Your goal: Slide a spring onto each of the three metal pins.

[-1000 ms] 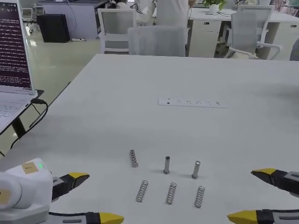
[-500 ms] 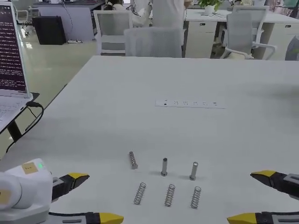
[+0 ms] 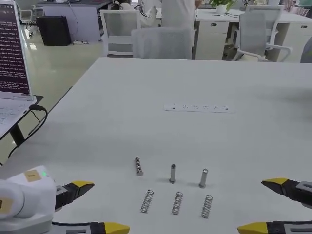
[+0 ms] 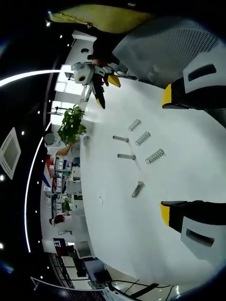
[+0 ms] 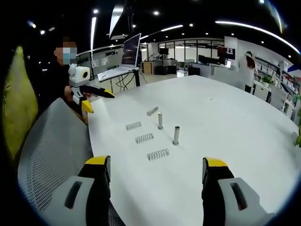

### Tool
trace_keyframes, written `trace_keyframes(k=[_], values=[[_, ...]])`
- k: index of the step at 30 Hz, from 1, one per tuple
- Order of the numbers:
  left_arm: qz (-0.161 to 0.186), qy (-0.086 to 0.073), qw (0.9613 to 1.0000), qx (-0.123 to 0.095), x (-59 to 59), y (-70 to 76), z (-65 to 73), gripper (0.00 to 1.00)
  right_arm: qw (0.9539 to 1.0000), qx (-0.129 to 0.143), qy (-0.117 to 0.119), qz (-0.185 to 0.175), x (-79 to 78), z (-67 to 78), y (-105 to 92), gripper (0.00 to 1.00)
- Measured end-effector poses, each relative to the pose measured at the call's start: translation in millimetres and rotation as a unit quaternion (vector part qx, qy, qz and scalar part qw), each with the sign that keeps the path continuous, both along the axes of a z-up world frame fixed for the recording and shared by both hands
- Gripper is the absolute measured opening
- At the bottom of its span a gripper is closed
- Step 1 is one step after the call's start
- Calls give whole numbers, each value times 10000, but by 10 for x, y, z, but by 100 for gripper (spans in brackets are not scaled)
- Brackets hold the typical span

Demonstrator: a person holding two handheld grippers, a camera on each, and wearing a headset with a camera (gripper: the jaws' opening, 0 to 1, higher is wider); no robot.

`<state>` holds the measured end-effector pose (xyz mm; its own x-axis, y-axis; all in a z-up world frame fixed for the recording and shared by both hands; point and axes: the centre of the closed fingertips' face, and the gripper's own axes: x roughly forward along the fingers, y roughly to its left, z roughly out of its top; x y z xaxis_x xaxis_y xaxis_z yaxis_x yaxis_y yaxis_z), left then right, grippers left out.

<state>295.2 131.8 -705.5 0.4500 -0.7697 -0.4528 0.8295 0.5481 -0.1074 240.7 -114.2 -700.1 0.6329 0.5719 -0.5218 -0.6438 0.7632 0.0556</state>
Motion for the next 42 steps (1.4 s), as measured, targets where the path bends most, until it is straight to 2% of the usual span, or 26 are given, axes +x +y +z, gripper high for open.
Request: trace_keyframes(k=[31, 36, 42], values=[[-4, 75, 9999, 68, 52, -15, -40, 76, 9999, -43, 129, 87, -46, -39, 70, 79], [-34, 72, 9999, 117, 97, -30, -46, 75, 9998, -36, 158, 122, -41, -64, 68, 78], [-46, 43, 9999, 106, 215, -74, -8, 75, 9997, -23, 176, 142, -33, -87, 66, 78]])
